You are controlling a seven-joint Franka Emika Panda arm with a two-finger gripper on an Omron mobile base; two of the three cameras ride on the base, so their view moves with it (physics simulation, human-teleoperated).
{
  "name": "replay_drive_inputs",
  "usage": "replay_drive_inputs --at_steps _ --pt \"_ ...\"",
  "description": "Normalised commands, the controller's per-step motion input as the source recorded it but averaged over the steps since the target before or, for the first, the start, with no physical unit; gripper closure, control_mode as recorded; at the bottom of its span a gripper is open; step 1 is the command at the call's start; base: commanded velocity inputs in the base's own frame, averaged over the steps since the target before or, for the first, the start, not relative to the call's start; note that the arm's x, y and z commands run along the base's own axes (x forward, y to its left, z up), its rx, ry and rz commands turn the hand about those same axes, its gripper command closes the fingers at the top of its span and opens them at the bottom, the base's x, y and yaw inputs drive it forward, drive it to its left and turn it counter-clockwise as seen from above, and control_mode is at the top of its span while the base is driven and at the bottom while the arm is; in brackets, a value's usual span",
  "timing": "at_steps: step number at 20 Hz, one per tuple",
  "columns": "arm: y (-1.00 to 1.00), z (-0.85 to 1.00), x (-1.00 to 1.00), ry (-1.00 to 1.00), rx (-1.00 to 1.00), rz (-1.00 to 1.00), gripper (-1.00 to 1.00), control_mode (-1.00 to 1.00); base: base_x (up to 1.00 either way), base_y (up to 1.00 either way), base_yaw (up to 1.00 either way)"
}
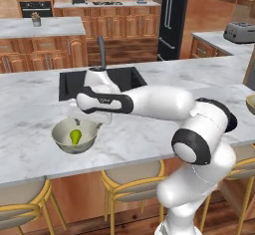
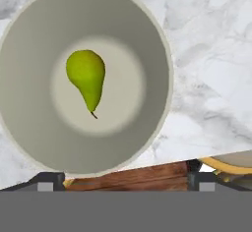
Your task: Take the fruits from the plate on the dining counter and place two fruits in each bowl.
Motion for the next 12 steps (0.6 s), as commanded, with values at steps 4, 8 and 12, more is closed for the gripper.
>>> replay_drive_inputs --at_steps 4,8,12 --pt "-0.77 0.3 -0.53 -0.02 0.0 0.33 -1.0 -1.0 0.0 0.0 0.0" --pt "-0.78 0.25 -0.32 0.0 0.0 0.14 -1.0 -1.0 0.0 0.0 0.0" --pt "-0.78 0.16 -0.12 0.0 -0.02 0.0 -1.0 -1.0 0.0 0.0 0.0"
